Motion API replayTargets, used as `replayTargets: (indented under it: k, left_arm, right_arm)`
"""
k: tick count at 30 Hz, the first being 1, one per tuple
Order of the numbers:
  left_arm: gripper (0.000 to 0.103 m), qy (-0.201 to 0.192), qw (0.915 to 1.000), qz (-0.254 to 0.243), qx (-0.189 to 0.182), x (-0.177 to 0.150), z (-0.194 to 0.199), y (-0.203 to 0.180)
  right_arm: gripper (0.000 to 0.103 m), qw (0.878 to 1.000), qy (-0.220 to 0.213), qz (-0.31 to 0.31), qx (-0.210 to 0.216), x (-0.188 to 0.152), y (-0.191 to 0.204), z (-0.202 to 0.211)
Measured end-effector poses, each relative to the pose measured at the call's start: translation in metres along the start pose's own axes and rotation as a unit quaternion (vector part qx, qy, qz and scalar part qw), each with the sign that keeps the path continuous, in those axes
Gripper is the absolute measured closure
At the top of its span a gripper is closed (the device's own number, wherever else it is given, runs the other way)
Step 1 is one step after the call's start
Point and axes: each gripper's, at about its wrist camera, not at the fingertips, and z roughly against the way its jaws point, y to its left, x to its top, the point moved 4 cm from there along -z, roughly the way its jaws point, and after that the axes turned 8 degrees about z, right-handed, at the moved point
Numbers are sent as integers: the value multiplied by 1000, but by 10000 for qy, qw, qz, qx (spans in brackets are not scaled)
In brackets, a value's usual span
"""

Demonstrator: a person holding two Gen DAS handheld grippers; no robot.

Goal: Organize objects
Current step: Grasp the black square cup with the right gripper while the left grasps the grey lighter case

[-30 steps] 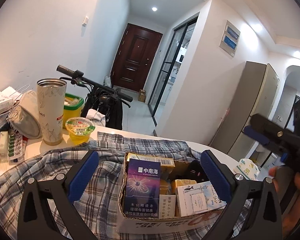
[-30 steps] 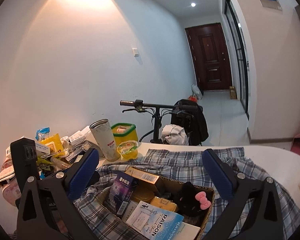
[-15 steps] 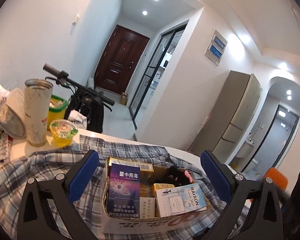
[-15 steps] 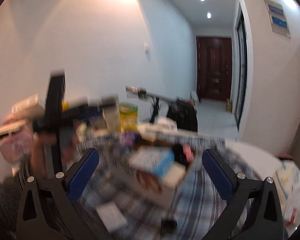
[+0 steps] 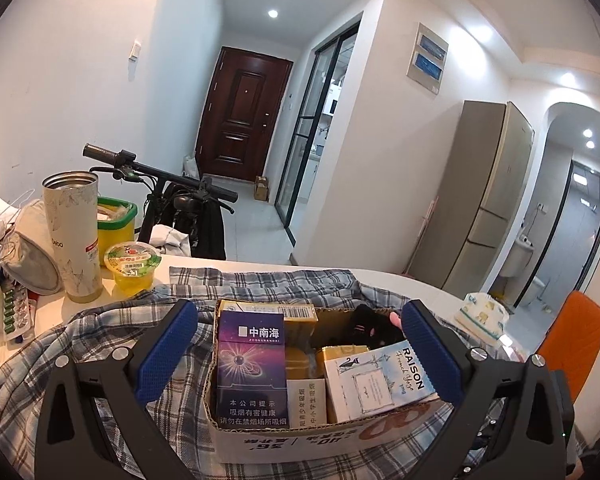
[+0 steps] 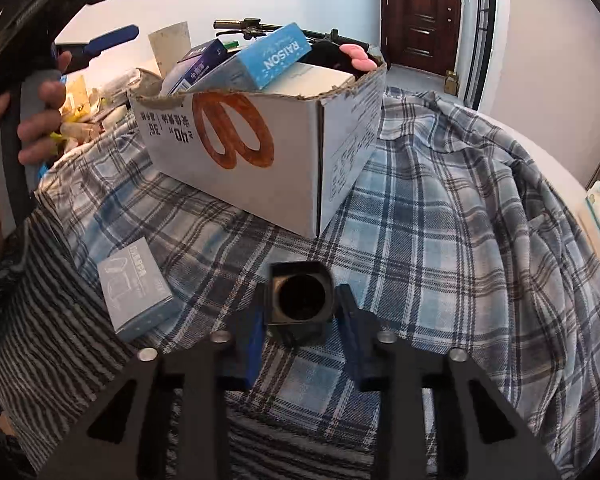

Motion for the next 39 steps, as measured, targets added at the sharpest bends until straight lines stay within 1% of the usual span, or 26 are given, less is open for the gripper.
replayTargets:
  k: [5, 9, 16, 17, 19, 22, 24, 25, 27, 29, 30, 31, 32, 34, 36, 38, 39]
  left_arm:
    - [0, -22, 9999, -103, 19, -2, 1, -6]
    - [0, 1, 9999, -110, 25, -2, 0, -6]
    - [0, 136, 9996, -224, 145, -6, -5, -7]
    - [0, 189, 9992, -281, 225, -7, -6, -10]
    - [0, 233, 9982, -442, 337, -9, -3, -19]
    - [0, 326, 9968, -698, 229, -15, 7, -44]
    - [0, 460, 9956, -746, 344, -26, 18, -58]
    - [0, 621, 9944, -764, 372, -37, 24, -65]
    - [0, 989, 9907, -887, 302, -58, 32, -76]
    - [0, 1423, 9834, -1082, 306, -83, 36, -85]
    - [0, 1734, 9771, -1195, 305, -99, 35, -87]
    - [0, 1911, 9732, -1248, 294, -109, 33, -88]
    - [0, 2176, 9665, -1331, 289, -123, 29, -87]
    - [0, 2570, 9564, -1345, 338, -144, 20, -82]
    - [0, 2855, 9497, -1221, 400, -159, 11, -74]
    - [0, 2975, 9472, -1132, 389, -166, 6, -69]
    - [0, 3028, 9444, -1171, 510, -171, 1, -65]
  right_arm:
    - [73, 9999, -69, 80, -99, 0, 0, 3]
    - [73, 9999, -115, 47, -97, 1, -2, 2]
    - [73, 9990, -295, -283, 192, 0, -12, 7]
    - [73, 9989, -316, -278, 198, 0, -12, 8]
    - [73, 9989, -329, -250, 216, 0, -10, 9]
    - [73, 9989, -288, -254, 252, 1, -10, 7]
    - [73, 9986, -314, -283, 310, 1, -11, 7]
    - [73, 9984, -327, -315, 323, 1, -12, 7]
    - [73, 9981, -348, -369, 348, 0, -14, 8]
    - [73, 9980, -375, -372, 357, 1, -14, 9]
    - [73, 9979, -381, -371, 363, 1, -14, 9]
    - [73, 9978, -386, -375, 383, 1, -14, 9]
    - [73, 9976, -393, -389, 427, 1, -14, 9]
    - [73, 9968, -406, -442, 529, 1, -16, 9]
    - [73, 9961, -417, -504, 593, 1, -18, 9]
    - [73, 9958, -435, -529, 613, 0, -18, 10]
    - [73, 9958, -440, -527, 610, 1, -18, 10]
